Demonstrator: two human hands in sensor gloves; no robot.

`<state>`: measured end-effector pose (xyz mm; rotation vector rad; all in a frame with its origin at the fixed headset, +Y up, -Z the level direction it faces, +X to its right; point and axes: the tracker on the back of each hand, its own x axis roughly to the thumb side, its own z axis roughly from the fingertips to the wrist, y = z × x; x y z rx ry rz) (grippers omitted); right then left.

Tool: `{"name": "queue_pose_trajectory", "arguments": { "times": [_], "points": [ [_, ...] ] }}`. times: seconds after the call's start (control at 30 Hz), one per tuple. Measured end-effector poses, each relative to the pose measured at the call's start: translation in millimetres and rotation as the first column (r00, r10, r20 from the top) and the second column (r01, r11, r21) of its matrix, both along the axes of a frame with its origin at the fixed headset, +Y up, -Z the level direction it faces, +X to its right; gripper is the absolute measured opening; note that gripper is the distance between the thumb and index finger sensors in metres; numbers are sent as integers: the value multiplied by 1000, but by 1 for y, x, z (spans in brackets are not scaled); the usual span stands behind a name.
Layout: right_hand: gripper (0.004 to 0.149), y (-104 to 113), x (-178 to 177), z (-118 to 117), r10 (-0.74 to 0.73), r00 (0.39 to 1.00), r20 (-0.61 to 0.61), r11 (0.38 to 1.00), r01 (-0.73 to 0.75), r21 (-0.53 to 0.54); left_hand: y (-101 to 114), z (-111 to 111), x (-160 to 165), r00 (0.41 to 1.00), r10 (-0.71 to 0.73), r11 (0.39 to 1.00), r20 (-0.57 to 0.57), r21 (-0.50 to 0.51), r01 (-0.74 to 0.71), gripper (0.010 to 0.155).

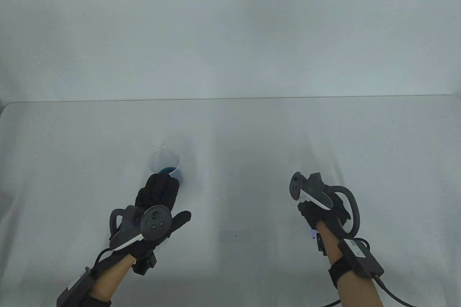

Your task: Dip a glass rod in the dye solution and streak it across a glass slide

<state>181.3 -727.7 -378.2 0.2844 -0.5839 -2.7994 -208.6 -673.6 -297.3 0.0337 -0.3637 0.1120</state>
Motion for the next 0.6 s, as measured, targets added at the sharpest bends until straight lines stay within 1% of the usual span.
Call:
{"name": "queue_pose_trajectory", "arguments": {
  "times": [0.1, 0.2, 0.3, 0.37, 0.43, 0.6],
  "points": [
    [60, -7, -4, -3, 19, 1000, 21, 1000, -19, -25, 0, 0, 0, 1000, -3, 1000, -3, 0, 3, 88],
    [58, -15, -9, -8, 53, 997, 55, 997, -50, -54, 0, 0, -1, 1000, -2, 1000, -6, 0, 2, 88],
    [54, -16, -15, -12, 54, 995, 82, 996, -48, -75, 1, -1, -1, 1000, -2, 1000, -9, 2, 2, 88],
    [50, -19, -19, -12, 39, 995, 91, 997, -32, -69, 1, -1, -2, 1000, 0, 1000, -11, 2, 0, 87],
    [51, -21, -21, -13, 59, 993, 99, 996, -53, -67, 1, -1, -2, 1000, 1, 1000, -13, 2, 0, 88],
    [53, -24, -15, -10, 44, 991, 125, 999, -41, -28, 1, 0, -2, 1000, -2, 1000, -14, 2, 2, 88]
  ]
}}
